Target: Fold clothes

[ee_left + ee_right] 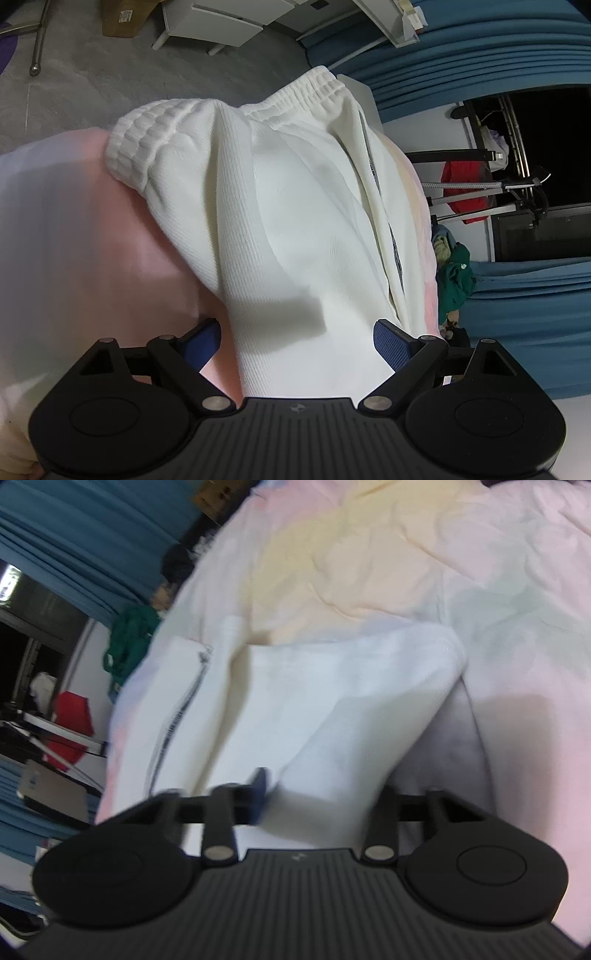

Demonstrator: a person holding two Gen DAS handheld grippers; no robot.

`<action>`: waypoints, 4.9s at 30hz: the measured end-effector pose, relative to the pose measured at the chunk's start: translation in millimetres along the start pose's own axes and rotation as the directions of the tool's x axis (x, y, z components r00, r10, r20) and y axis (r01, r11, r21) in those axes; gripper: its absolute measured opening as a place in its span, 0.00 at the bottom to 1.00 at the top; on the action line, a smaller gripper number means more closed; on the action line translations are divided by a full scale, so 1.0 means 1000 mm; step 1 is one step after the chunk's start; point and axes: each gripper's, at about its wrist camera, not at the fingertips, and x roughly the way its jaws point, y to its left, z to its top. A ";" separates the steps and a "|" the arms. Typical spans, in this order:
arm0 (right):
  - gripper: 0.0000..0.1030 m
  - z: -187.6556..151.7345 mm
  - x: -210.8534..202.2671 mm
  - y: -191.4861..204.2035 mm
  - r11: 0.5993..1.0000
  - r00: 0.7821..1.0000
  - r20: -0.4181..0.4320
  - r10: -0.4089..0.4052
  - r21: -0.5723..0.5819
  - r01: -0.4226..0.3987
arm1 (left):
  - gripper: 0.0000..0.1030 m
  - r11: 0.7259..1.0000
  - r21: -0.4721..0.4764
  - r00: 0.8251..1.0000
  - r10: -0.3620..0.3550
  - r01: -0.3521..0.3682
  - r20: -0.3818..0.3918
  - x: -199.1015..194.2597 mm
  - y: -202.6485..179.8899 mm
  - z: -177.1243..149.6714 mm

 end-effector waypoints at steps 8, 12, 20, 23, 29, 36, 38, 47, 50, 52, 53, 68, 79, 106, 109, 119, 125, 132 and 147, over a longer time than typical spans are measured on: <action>0.10 0.003 -0.005 -0.004 0.998 0.999 0.019 0.048 0.049 -0.049 | 0.86 1.000 -0.011 1.000 -0.002 0.002 0.002 0.000 0.002 0.003; 0.10 0.003 -0.005 -0.004 0.996 0.998 0.024 0.053 0.067 -0.055 | 0.83 0.999 0.038 1.000 0.026 -0.026 -0.007 0.002 -0.002 0.001; 0.10 0.004 -0.007 -0.004 0.995 0.998 0.033 0.062 0.070 -0.064 | 0.77 0.999 0.029 0.999 0.040 -0.040 -0.029 0.010 0.002 0.002; 0.10 0.004 -0.007 -0.004 0.995 0.998 0.039 0.057 0.077 -0.060 | 0.61 0.999 -0.036 1.000 -0.024 0.024 -0.002 0.008 0.008 0.006; 0.10 0.002 -0.020 0.010 0.993 0.985 0.135 0.111 0.010 -0.114 | 0.41 0.993 -0.107 0.999 -0.037 0.039 0.028 0.013 0.014 0.009; 0.10 0.000 -0.025 0.007 0.992 0.981 0.167 0.103 0.050 -0.113 | 0.25 0.986 -0.157 0.998 -0.044 0.052 0.054 0.015 0.019 0.014; 0.10 0.001 -0.027 0.003 0.991 0.979 0.178 0.096 0.071 -0.111 | 0.25 0.981 -0.185 0.997 -0.050 0.059 0.052 0.015 0.025 0.015; 0.09 0.001 -0.036 0.005 0.988 0.969 0.211 0.129 0.059 -0.145 | 0.39 0.981 -0.193 0.997 0.027 -0.014 0.067 0.014 0.023 0.018; 0.09 0.003 -0.035 0.001 0.986 0.971 0.200 0.130 0.076 -0.148 | 0.38 0.984 -0.177 0.996 0.037 -0.023 0.077 0.016 0.022 0.021; 0.09 0.004 -0.032 -0.003 0.985 0.974 0.190 0.121 0.097 -0.141 | 0.33 0.986 -0.166 0.996 0.036 -0.023 0.078 0.018 0.022 0.024; 0.09 0.004 -0.030 -0.004 0.985 0.976 0.187 0.115 0.103 -0.136 | 0.28 0.987 -0.161 0.997 0.029 -0.016 0.076 0.018 0.023 0.025; 0.09 0.001 -0.049 0.002 0.982 0.958 0.234 0.164 0.055 -0.182 | 0.07 0.981 0.150 0.968 -0.148 0.119 0.203 -0.036 -0.015 0.008; 0.08 0.020 -0.063 0.031 0.975 0.947 0.244 0.207 0.027 -0.220 | 0.07 0.962 0.225 0.966 -0.192 0.151 0.172 -0.056 -0.073 0.017; 0.28 0.069 0.220 0.208 0.924 0.988 0.140 0.070 -0.381 -0.011 | 0.25 0.947 0.301 0.982 0.057 -0.110 0.180 0.249 -0.215 0.171; 0.46 0.064 0.184 0.192 0.931 0.973 0.133 0.189 -0.340 -0.134 | 0.52 0.939 0.335 0.982 0.013 -0.076 0.187 0.218 -0.210 0.159; 0.64 0.044 0.104 0.079 0.943 0.944 0.062 0.324 0.056 -0.327 | 0.86 0.973 0.204 0.982 -0.136 0.108 0.130 0.111 -0.112 0.086; 0.64 0.015 0.107 0.055 0.957 0.936 -0.208 0.285 0.121 -0.265 | 0.86 0.978 0.148 0.983 -0.159 0.144 0.094 0.110 -0.087 0.067; 0.62 0.008 0.139 0.063 0.937 0.906 -0.242 0.348 0.129 -0.326 | 0.87 0.987 0.070 0.983 -0.155 0.148 0.099 0.150 -0.080 0.072; 0.27 0.030 0.188 0.095 0.947 0.946 0.068 0.318 0.011 -0.320 | 0.44 0.994 0.017 0.939 -0.109 0.110 0.325 0.194 -0.078 0.119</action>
